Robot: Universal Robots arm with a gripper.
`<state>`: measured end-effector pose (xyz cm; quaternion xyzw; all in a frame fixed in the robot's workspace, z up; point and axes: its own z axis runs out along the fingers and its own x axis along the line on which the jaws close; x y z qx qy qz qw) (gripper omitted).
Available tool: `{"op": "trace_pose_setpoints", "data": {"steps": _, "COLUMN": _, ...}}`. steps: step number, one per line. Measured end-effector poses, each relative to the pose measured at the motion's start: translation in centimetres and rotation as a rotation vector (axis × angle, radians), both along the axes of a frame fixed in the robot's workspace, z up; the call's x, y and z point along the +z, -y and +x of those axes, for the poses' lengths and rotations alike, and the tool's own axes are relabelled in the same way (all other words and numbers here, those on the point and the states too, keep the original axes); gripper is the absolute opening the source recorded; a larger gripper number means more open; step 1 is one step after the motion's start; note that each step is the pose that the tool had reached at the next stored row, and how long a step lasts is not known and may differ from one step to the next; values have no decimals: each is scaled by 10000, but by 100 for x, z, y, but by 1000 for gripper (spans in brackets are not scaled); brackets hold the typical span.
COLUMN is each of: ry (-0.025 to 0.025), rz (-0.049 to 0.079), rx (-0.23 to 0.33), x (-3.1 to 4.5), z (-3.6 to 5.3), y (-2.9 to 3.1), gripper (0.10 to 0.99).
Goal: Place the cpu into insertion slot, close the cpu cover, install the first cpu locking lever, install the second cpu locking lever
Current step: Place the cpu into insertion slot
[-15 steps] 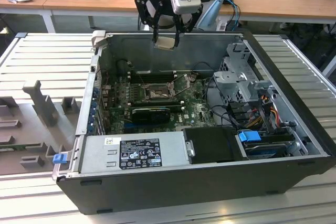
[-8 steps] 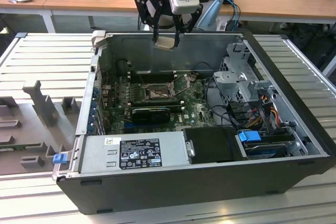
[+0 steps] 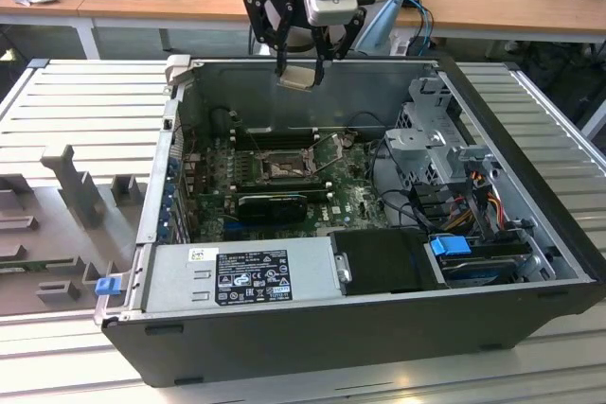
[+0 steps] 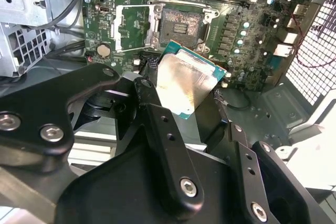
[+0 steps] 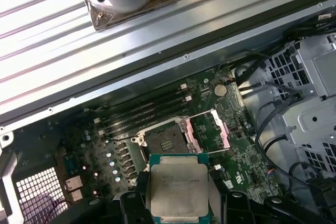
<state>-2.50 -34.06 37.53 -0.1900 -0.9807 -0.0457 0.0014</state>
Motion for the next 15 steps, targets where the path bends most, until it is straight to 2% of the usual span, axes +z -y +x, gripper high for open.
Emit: {"op": "trace_pose_setpoints", "data": {"steps": 15, "ry": 0, "rz": 0, "rx": -403, "x": -1, "z": 0, "y": 0, "gripper": 529}}
